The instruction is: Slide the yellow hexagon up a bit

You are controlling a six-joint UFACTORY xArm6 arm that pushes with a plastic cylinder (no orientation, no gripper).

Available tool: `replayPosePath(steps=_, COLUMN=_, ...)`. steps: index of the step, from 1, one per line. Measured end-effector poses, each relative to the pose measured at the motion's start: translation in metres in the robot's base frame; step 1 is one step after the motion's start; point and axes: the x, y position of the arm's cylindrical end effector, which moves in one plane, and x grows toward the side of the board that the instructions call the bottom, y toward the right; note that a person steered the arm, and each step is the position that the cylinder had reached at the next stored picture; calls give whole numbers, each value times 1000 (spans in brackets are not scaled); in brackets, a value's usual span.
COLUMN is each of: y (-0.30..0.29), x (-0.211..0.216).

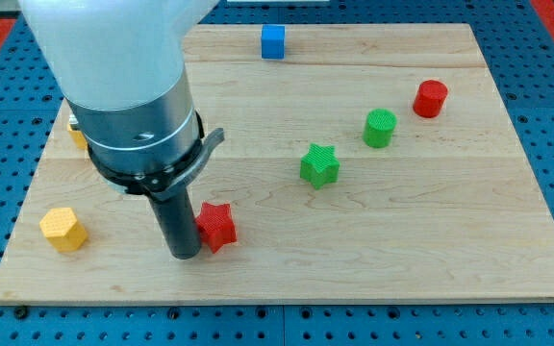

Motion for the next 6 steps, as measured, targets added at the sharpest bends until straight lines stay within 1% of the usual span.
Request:
replayPosePath(steps=1, y=-29, x=45)
replayPosePath(steps=2, y=-99, x=51)
replayPosePath(steps=3, y=-136, x=20)
replayPosePath(steps=4, y=-120, x=-6)
replayPosePath(steps=5, y=-108, x=-21)
replayPosePath(steps=6, y=-136, x=-19)
